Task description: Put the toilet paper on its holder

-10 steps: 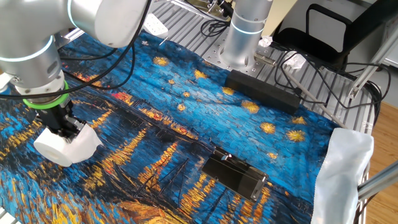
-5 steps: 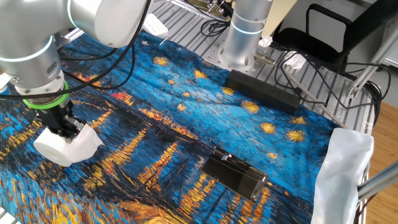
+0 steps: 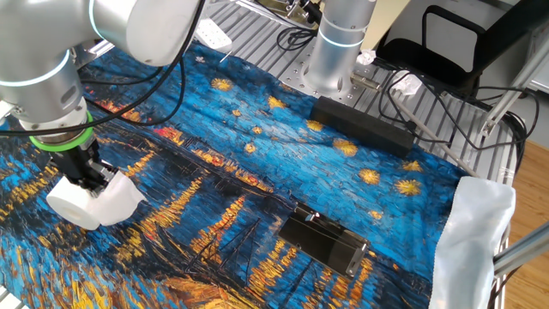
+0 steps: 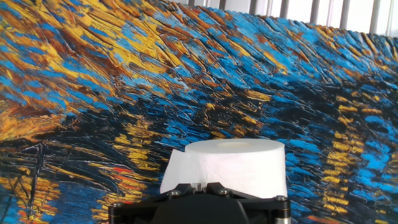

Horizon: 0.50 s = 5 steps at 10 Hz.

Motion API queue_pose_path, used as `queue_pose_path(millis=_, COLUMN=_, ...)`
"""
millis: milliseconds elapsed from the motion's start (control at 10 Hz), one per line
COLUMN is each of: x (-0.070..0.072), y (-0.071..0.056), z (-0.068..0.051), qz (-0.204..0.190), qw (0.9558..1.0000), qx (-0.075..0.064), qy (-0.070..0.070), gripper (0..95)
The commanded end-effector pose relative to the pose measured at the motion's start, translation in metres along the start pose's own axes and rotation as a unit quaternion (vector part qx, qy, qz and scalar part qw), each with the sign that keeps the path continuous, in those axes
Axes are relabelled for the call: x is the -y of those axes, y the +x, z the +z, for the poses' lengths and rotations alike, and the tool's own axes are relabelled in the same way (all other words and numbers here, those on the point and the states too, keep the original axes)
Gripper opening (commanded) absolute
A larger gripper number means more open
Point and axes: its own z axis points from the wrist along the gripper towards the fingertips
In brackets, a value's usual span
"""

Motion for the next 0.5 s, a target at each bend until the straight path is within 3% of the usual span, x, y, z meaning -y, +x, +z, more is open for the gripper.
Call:
queue_pose_path(millis=100, x=0.0004, y=0.0001, z=0.0002, qz=0.01, qw=0.9999, qx=0.001, qy=0.0, gripper=0.0)
queue_pose_path(millis=300, x=0.0004, y=0.0001, z=0.0002, qz=0.036, qw=0.9994, qx=0.0, qy=0.002, gripper=0.0)
queue_pose_path(millis=400, x=0.0004, y=0.0001, z=0.0002, qz=0.041, qw=0.9992, qx=0.0, qy=0.002, gripper=19.0)
queue_pose_path(millis=500, x=0.0004, y=0.0001, z=0.0002, qz=0.047, qw=0.9989, qx=0.0, qy=0.002, gripper=19.0)
